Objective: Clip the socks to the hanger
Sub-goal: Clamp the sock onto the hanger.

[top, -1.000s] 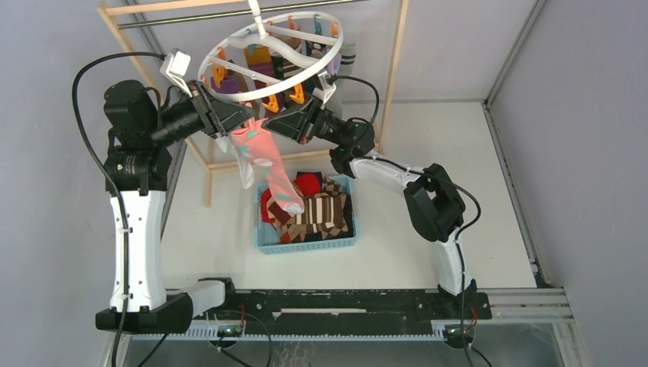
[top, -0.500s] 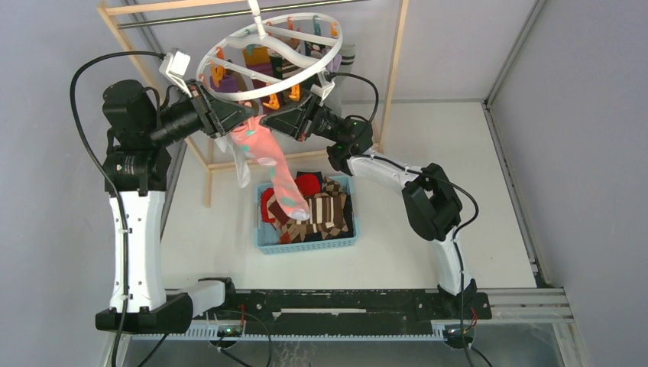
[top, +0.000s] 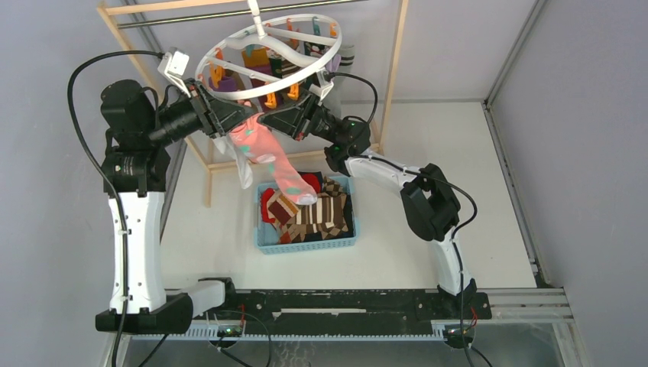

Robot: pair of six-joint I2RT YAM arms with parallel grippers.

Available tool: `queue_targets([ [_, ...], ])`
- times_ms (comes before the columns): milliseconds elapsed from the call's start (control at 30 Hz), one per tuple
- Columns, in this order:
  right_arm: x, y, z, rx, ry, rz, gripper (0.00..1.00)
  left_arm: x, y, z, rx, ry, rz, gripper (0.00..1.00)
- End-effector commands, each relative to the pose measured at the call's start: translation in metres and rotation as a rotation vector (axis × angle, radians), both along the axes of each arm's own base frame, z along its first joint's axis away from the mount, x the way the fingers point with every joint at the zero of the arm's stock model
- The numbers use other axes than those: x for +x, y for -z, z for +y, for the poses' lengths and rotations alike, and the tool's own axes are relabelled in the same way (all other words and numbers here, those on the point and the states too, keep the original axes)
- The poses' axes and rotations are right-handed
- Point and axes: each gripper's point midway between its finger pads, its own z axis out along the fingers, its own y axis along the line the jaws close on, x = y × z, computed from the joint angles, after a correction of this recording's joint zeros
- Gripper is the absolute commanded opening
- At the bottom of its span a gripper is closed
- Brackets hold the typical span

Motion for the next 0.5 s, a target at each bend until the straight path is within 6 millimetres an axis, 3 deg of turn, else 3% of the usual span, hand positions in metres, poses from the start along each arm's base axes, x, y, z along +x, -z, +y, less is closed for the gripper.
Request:
queue_targets([
  [0, -0.010, -0.026, -0.011, 0.100, 0.019, -0.026, 0.00, -0.017, -0.006, -0.003, 0.017, 0.037, -0.033, 0.34],
  [167, -0.006, -0.025, -0.012, 0.105, 0.047, -0.014, 0.00, -0.016, -0.005, 0.000, 0.028, 0.008, -0.030, 0.54],
  [200, -0.004, -0.025, -0.011, 0.100, 0.055, -0.007, 0.06, -0.015, -0.004, 0.001, 0.031, -0.001, -0.026, 0.57],
  [367, 0.004, -0.013, -0.012, 0.038, 0.131, 0.009, 0.40, -0.021, 0.006, 0.004, 0.051, 0.003, 0.044, 0.73],
  [433, 0.011, -0.001, -0.015, -0.003, 0.170, 0.030, 0.64, -0.022, 0.011, 0.011, 0.060, -0.013, 0.070, 0.84],
  [467, 0.013, 0.004, -0.018, -0.020, 0.188, 0.033, 0.83, -0.023, 0.013, 0.016, 0.070, -0.028, 0.074, 0.94],
])
